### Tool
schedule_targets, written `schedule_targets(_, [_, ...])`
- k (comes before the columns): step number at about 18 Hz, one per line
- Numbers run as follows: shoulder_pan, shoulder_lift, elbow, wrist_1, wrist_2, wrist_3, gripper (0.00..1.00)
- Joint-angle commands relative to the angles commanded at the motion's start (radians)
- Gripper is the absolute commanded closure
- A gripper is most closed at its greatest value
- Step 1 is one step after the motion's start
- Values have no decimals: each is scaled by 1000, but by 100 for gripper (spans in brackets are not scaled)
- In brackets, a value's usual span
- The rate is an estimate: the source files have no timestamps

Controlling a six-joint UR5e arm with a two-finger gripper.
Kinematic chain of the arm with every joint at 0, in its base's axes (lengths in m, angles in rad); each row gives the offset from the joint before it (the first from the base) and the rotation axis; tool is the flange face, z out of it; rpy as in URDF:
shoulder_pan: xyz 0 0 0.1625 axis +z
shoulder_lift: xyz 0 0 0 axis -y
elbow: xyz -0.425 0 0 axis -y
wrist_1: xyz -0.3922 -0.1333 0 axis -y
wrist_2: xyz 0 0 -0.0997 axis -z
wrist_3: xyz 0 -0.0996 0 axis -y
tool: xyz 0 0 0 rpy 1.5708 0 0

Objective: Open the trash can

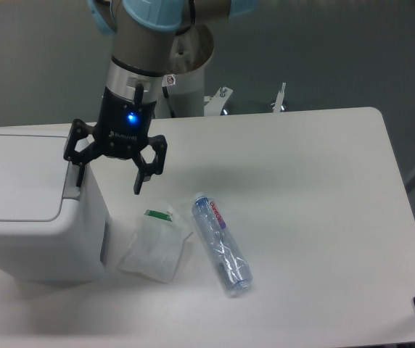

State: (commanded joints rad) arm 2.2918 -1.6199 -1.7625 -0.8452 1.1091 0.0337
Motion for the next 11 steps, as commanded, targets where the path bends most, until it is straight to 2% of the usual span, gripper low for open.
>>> schedule_targets(11, [0, 1, 8, 0, 0, 2, 0])
